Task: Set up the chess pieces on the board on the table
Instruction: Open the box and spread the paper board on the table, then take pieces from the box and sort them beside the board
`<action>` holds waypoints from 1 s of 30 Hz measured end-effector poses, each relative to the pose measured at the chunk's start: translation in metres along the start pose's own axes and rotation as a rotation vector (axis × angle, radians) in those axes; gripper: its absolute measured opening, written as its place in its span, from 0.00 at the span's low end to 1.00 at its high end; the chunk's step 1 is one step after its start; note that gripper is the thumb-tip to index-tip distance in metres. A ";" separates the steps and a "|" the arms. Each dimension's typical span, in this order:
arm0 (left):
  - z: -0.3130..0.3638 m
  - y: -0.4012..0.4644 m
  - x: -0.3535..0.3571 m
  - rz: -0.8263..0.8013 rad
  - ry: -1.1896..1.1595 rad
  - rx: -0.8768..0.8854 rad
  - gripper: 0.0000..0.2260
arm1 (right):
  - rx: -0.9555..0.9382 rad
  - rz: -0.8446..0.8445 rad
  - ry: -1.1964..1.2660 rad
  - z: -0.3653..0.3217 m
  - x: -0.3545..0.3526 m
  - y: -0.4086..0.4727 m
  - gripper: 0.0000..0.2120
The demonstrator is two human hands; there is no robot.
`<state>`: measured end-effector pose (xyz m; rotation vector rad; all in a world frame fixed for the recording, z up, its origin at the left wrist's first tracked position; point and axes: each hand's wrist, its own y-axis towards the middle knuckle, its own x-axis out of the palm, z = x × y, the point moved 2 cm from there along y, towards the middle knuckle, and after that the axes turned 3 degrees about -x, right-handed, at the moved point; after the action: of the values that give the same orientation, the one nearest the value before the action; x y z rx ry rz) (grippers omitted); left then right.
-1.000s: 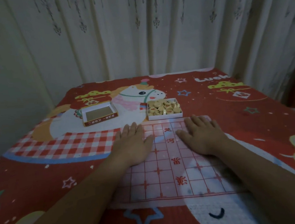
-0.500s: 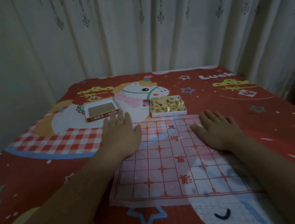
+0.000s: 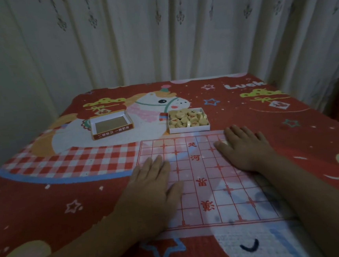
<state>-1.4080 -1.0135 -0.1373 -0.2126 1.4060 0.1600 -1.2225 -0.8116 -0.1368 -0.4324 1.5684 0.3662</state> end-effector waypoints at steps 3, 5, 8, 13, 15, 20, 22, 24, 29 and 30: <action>-0.018 -0.016 -0.004 -0.009 0.019 -0.026 0.29 | -0.002 0.000 0.008 0.001 0.000 0.000 0.38; -0.034 -0.017 -0.006 -0.024 0.035 -0.071 0.29 | -0.005 0.002 0.010 0.001 0.000 0.000 0.38; -0.051 -0.011 -0.016 -0.013 0.028 -0.146 0.29 | -0.006 0.010 0.034 0.004 0.000 0.000 0.38; -0.035 0.038 -0.036 0.060 -0.059 -0.103 0.29 | 0.036 0.163 0.379 0.008 -0.012 0.008 0.41; -0.025 0.070 -0.036 0.060 -0.061 -0.071 0.28 | 0.007 0.220 0.380 0.001 -0.020 0.014 0.43; -0.027 0.123 -0.018 0.037 -0.049 -0.080 0.27 | -0.145 0.279 0.326 -0.038 -0.037 0.034 0.40; -0.035 0.127 -0.011 0.029 -0.027 -0.101 0.27 | -0.183 0.255 0.298 -0.055 -0.039 0.051 0.42; -0.039 0.125 -0.008 0.030 -0.021 -0.106 0.27 | -0.205 0.223 0.262 -0.071 -0.041 0.071 0.44; -0.037 0.125 -0.006 0.038 -0.022 -0.126 0.27 | -0.174 0.097 0.161 -0.093 -0.033 0.114 0.47; -0.038 0.125 -0.006 0.036 -0.020 -0.135 0.27 | -0.172 0.068 0.140 -0.094 -0.030 0.119 0.45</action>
<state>-1.4747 -0.9008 -0.1437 -0.2962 1.3811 0.2865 -1.3614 -0.7521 -0.1069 -0.5481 1.6974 0.5351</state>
